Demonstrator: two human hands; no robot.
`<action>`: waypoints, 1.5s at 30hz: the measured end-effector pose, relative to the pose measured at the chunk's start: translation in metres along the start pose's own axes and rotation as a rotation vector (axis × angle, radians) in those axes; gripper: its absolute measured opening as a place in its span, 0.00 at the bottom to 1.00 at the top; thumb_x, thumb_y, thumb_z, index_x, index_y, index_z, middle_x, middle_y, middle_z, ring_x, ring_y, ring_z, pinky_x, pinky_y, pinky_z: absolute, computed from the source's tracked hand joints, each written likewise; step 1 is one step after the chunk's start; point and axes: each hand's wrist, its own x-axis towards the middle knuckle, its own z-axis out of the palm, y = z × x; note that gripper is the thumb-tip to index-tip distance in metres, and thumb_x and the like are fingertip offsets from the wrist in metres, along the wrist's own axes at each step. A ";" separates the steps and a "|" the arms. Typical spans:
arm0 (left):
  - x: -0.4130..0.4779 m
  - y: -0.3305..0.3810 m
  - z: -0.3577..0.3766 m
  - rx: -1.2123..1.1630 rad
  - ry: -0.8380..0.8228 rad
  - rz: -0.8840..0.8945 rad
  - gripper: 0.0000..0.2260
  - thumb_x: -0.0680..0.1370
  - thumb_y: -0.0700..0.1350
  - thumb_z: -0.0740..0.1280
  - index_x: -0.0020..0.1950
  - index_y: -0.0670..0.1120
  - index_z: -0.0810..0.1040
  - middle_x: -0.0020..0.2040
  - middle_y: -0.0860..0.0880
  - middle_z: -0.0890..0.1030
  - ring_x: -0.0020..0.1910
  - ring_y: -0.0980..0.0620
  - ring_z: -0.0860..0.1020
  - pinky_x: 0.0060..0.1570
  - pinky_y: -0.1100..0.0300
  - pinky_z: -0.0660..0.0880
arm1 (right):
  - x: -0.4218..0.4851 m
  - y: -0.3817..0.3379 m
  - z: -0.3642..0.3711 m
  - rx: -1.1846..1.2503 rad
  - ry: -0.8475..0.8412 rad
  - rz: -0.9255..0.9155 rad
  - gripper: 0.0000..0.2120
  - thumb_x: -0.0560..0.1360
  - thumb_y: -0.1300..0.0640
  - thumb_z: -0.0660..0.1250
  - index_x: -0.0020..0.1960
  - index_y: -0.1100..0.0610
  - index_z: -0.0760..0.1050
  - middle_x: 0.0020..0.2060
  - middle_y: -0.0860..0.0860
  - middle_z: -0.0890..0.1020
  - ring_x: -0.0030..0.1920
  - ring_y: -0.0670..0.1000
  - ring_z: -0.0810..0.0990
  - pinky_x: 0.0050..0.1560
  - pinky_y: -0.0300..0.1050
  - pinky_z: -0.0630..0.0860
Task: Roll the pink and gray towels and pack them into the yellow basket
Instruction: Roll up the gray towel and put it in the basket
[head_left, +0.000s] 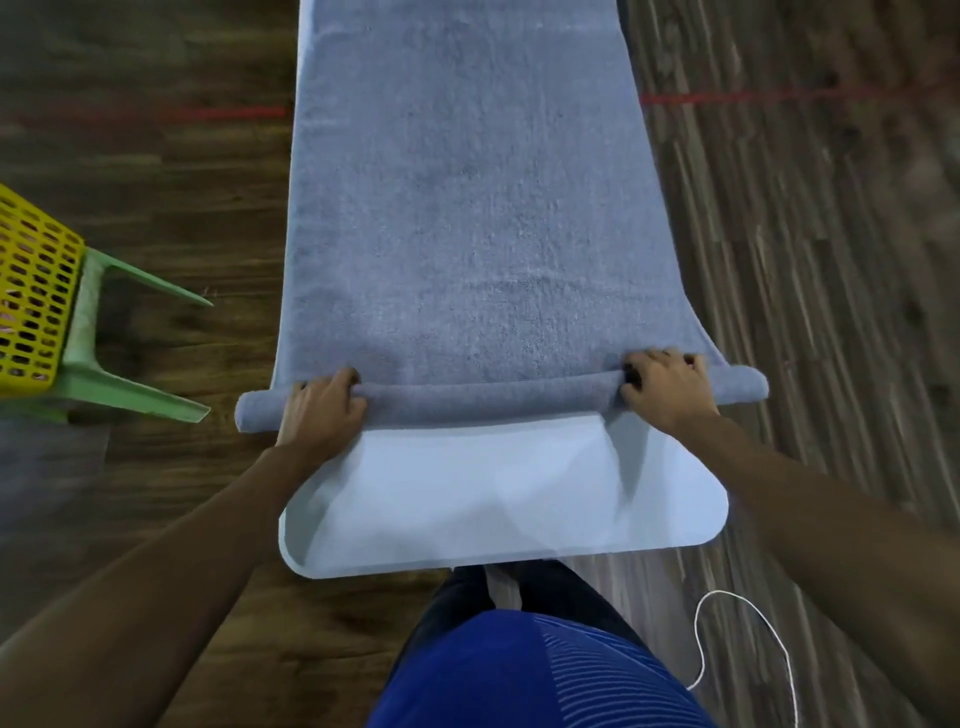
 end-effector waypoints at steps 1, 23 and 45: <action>0.001 -0.002 0.003 0.032 0.070 0.008 0.10 0.75 0.46 0.60 0.52 0.43 0.75 0.48 0.40 0.80 0.47 0.38 0.76 0.53 0.44 0.68 | 0.000 0.003 0.003 0.034 0.084 -0.002 0.11 0.73 0.56 0.65 0.55 0.55 0.77 0.53 0.57 0.78 0.54 0.60 0.74 0.54 0.56 0.64; -0.009 0.000 0.010 0.109 0.153 -0.032 0.04 0.72 0.41 0.66 0.46 0.45 0.73 0.45 0.43 0.77 0.47 0.40 0.74 0.51 0.45 0.66 | -0.014 -0.004 0.007 0.070 0.156 -0.065 0.12 0.70 0.55 0.61 0.51 0.58 0.73 0.50 0.58 0.76 0.52 0.63 0.75 0.51 0.59 0.71; -0.020 0.000 0.010 0.009 0.167 0.148 0.13 0.70 0.44 0.60 0.50 0.43 0.79 0.47 0.43 0.81 0.46 0.42 0.78 0.50 0.47 0.75 | -0.025 -0.019 0.012 0.075 0.118 -0.088 0.17 0.64 0.67 0.70 0.53 0.60 0.77 0.48 0.57 0.80 0.50 0.63 0.79 0.50 0.56 0.74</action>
